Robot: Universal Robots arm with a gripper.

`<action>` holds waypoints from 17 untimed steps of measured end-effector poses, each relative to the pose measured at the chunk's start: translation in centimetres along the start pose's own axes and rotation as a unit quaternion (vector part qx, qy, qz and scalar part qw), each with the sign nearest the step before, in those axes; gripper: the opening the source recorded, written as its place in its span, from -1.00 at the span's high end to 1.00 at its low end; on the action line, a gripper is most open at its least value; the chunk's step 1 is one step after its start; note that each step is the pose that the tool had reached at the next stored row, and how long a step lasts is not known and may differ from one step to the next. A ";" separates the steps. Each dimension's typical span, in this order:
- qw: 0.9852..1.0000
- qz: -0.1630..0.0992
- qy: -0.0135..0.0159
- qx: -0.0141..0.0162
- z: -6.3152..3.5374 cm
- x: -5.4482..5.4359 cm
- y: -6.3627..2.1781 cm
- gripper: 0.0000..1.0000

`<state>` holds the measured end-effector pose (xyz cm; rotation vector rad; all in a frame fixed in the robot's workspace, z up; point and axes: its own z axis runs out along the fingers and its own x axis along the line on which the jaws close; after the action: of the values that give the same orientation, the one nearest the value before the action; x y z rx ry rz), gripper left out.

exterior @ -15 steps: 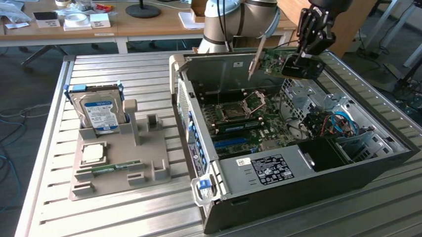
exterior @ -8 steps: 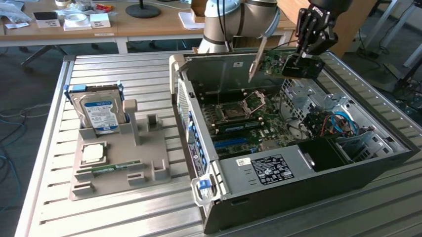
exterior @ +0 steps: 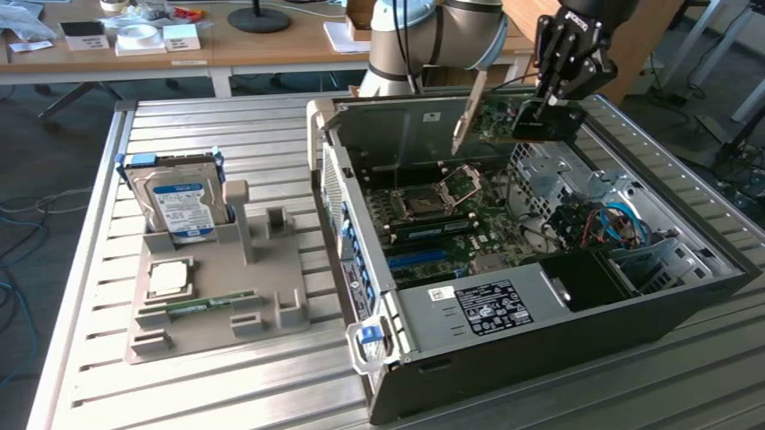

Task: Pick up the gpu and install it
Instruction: 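Insert the gpu into the slot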

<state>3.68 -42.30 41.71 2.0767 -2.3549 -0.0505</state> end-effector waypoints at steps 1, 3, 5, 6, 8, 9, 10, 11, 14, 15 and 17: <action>1.000 -0.003 0.000 0.000 0.00 0.0 0.00 0.47; 1.000 -0.011 0.000 0.000 0.01 0.0 0.00 0.47; 1.000 -0.022 0.000 0.000 0.04 0.0 0.01 0.47; 1.000 -0.029 0.001 -0.001 0.05 0.0 0.01 0.47; 0.999 -0.043 0.001 -0.001 0.07 0.0 0.01 0.47; 0.999 -0.050 0.001 -0.001 0.08 0.0 0.02 0.47; 0.998 -0.057 0.001 -0.001 0.10 0.0 0.02 0.47; 0.998 -0.062 0.002 -0.001 0.10 0.0 0.02 0.47; 0.998 -0.070 0.002 -0.001 0.13 0.0 0.01 0.47; 0.997 -0.072 0.002 -0.001 0.15 0.0 0.02 0.47; 0.997 -0.075 0.001 0.005 0.23 0.0 0.07 0.47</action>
<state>3.60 -42.28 41.48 2.2516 -2.1989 -0.0350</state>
